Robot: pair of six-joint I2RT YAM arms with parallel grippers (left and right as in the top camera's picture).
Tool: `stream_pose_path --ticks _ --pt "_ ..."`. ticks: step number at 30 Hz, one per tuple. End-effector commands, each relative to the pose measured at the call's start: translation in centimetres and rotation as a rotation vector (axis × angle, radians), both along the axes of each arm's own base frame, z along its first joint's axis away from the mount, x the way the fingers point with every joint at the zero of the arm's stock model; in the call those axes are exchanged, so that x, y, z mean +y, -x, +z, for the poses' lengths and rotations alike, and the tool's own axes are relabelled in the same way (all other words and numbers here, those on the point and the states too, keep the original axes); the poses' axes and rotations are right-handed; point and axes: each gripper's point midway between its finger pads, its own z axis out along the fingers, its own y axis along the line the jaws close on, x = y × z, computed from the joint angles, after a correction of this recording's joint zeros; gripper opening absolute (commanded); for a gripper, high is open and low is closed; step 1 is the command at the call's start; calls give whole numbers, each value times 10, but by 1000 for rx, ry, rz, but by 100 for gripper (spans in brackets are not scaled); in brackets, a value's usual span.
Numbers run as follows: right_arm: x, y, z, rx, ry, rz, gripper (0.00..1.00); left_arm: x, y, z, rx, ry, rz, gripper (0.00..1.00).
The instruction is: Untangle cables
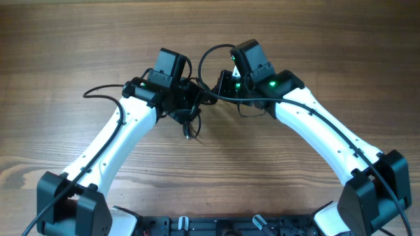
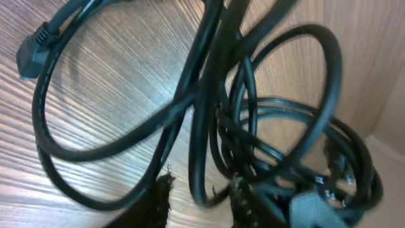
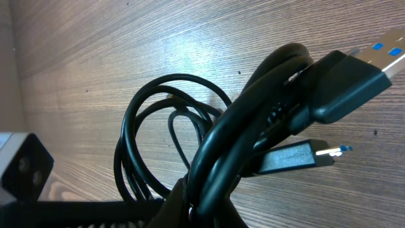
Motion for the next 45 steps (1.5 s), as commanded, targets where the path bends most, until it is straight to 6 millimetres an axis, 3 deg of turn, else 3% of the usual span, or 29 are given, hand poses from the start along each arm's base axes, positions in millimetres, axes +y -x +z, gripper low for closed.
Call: stream_pose_path --ticks 1,4,7,10,14,17,21,29,33,39,45 --pt "4 0 7 -5 -28 1 4 2 -7 -17 27 -45 21 18" --pt "4 0 7 -5 -27 1 4 2 -7 -20 30 -50 13 6" --pt "4 0 7 -6 -27 1 4 1 -11 -13 -20 -41 -33 4" --pt "4 1 6 -6 -26 2 4 -4 -15 9 -113 20 -117 4" --pt "4 1 6 -7 -26 3 4 3 -20 54 -251 121 -162 4" --pt "4 1 6 -6 -26 3 4 18 -20 88 -318 213 -151 4" --pt "3 1 6 -5 -25 3 4 57 -20 130 -401 335 -88 4" --pt "0 -2 5 -15 -8 -11 4 116 -14 179 -492 580 -39 4" --pt "-4 -5 4 -27 13 -29 4 144 -15 193 -555 621 -11 4" --pt "-8 -7 3 -36 34 -46 4 184 -17 196 -638 572 56 4" --pt "-12 -10 2 -46 52 -61 4 208 -17 195 -701 511 85 4"
